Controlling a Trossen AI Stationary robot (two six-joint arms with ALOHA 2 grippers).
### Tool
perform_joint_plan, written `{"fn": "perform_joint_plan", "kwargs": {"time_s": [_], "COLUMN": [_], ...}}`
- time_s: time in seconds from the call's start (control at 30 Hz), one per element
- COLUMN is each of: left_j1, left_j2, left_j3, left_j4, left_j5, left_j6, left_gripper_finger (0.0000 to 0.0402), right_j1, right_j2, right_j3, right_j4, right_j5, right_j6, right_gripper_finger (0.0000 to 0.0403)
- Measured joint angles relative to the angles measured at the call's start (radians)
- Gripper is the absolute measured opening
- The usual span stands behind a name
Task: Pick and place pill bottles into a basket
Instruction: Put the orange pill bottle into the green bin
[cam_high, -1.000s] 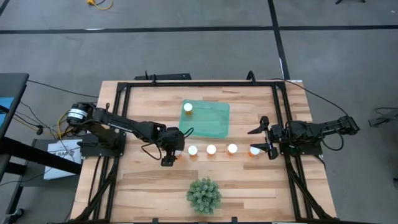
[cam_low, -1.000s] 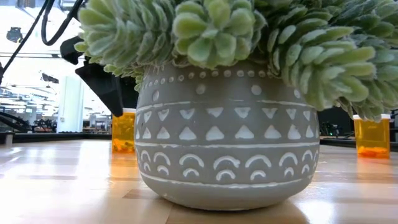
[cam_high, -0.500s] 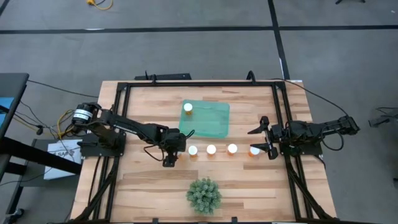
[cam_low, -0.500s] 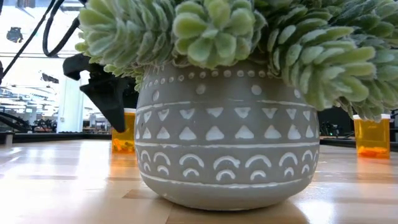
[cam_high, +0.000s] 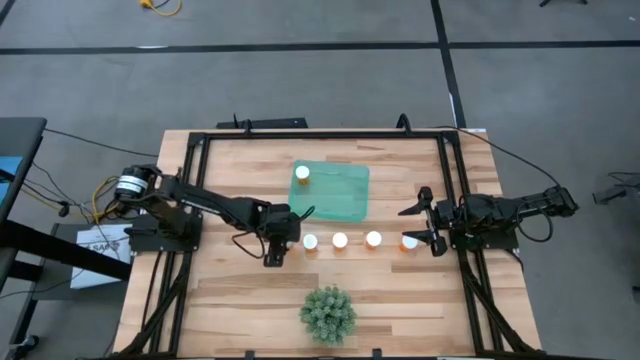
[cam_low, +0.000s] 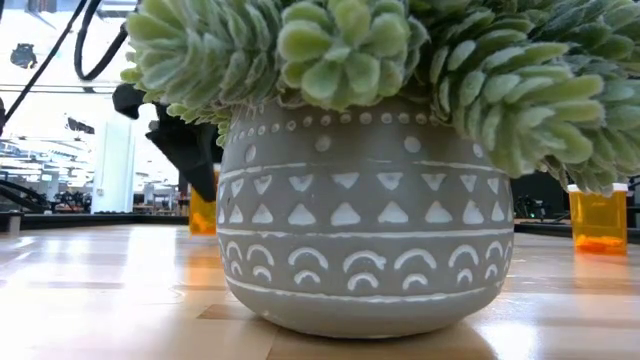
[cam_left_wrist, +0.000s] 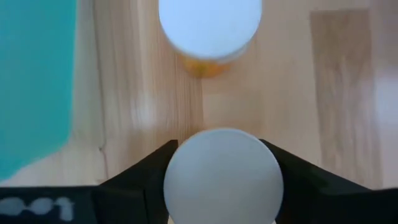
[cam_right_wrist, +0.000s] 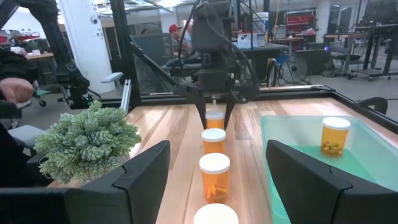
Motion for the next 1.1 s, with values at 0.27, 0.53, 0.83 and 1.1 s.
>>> {"fn": "perform_joint_plan", "kwargs": {"time_s": [0.27,0.53,0.83,1.1], "left_j1": [0.000,0.084,0.322,0.440], "left_j2": [-0.073,-0.140,-0.140,-0.139], "left_j3": [0.138,0.212,0.164,0.044], "left_j4": [-0.155,-0.075,0.015,0.100], "left_j5": [-0.135,-0.274,-0.166,0.057], "left_j6": [0.068,0.218,0.257,0.184], "left_gripper_finger": [0.0191,0.0197,0.0189,0.0195], "right_j1": [0.000,0.000,0.000,0.000], "right_j2": [0.000,0.000,0.000,0.000], "right_j3": [0.000,0.000,0.000,0.000], "right_j4": [-0.001,-0.002,-0.002,-0.002], "right_j5": [0.000,0.000,0.000,0.000], "right_j6": [0.000,0.000,0.000,0.000], "right_gripper_finger": [0.0260,0.0260,0.0260,0.0260]}}
